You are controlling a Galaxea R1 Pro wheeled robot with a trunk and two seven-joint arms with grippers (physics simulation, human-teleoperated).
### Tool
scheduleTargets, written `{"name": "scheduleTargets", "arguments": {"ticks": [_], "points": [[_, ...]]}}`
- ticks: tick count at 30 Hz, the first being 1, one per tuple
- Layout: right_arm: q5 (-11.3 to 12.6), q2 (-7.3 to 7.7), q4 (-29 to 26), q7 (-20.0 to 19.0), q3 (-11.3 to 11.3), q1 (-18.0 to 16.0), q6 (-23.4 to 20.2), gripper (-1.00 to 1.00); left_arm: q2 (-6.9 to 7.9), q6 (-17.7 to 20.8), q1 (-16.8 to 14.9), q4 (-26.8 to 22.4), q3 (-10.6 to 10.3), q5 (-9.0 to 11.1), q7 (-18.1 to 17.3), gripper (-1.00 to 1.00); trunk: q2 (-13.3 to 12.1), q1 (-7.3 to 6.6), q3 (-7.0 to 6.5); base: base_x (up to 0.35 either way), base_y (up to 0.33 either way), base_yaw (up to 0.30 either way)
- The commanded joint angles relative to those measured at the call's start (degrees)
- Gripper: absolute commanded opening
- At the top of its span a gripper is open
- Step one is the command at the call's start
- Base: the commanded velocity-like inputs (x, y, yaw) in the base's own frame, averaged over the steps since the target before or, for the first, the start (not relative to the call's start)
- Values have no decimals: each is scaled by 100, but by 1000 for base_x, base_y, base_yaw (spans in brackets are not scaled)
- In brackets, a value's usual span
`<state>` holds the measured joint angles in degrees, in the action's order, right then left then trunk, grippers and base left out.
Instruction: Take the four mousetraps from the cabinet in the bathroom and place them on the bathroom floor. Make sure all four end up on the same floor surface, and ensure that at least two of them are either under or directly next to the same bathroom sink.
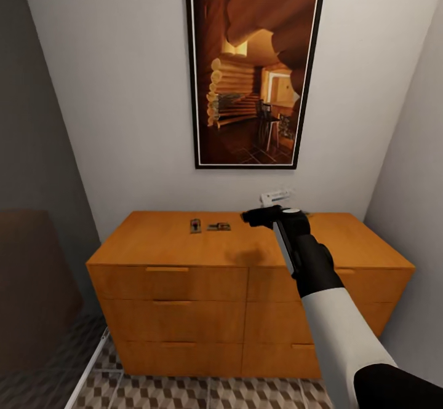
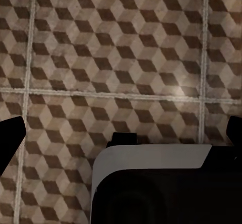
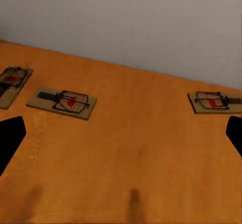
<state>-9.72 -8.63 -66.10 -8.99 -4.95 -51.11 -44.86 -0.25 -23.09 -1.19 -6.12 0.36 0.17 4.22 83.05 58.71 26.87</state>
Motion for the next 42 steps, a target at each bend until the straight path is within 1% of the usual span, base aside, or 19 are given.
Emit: {"name": "scheduleTargets", "arguments": {"ticks": [1,2,3,5,8,11,14,15,17,18,20,21,24,28,33,37,39,40,42], "points": [[-73,3,12,-207,1,-4,-26,100,-2,-19,-4,4,0,1,17,100,3,1,6,117,0,0],[-75,8,34,-344,0,-4,-28,100,-2,-19,-4,5,0,1,17,100,3,1,6,93,0,0],[-85,44,138,-849,-11,-4,-45,100,-2,-20,-4,5,-1,1,17,100,3,1,6,38,0,0],[-94,82,210,-1176,-19,-4,-51,100,-2,-20,-4,5,-1,1,17,100,3,1,6,25,0,0],[-103,145,261,-1493,-25,-4,-54,100,-2,-20,-4,5,-1,1,17,100,3,1,6,13,0,0],[-119,360,303,-2210,-56,-4,-56,100,-2,-20,-4,5,-1,1,17,100,3,1,6,4,0,0],[-137,529,311,-2646,-194,-4,-57,100,-2,-20,-4,10,-1,1,17,100,3,1,6,2,0,0],[-175,676,311,-2923,-458,-4,-57,100,-2,-20,-4,21,-1,1,17,100,3,1,6,0,0,0],[-202,792,305,-3084,-709,-4,-58,100,-2,-20,-4,36,-1,1,17,100,3,1,6,0,0,0],[-226,915,295,-3229,-964,-4,-58,100,-2,-20,-4,50,-1,1,17,100,3,1,6,0,0,0],[-241,1035,278,-3366,-1172,-4,-58,100,-2,-20,-4,59,-1,1,17,100,3,1,6,0,0,0],[-254,1139,195,-3582,-1315,-4,-61,100,-3,-20,-4,65,-1,1,17,100,3,1,6,0,0,0],[-282,1255,6,-3945,-1466,-4,-114,100,-8,-20,-4,71,-1,1,17,100,3,1,6,0,0,0],[-369,1316,-413,-4380,-1541,-9,-379,100,-9,-20,-4,79,-1,1,17,100,3,1,6,0,0,0],[-420,1322,-726,-4541,-1555,-67,-652,100,-9,-20,-4,81,-1,1,17,100,3,1,6,0,0,0],[-424,1300,-864,-4600,-1560,-382,-976,100,-10,-20,-4,90,-1,1,17,100,3,1,6,0,0,0],[-420,1295,-882,-4613,-1560,-513,-1032,100,-10,-20,-4,102,-1,1,17,100,3,1,6,0,0,0],[-414,1290,-897,-4641,-1564,-704,-1083,100,-10,-20,-4,119,-1,1,17,100,3,1,6,0,0,0],[-409,1288,-898,-4682,-1568,-825,-1103,100,-11,-20,-4,126,-1,1,17,100,3,1,6,0,0,0]]}}
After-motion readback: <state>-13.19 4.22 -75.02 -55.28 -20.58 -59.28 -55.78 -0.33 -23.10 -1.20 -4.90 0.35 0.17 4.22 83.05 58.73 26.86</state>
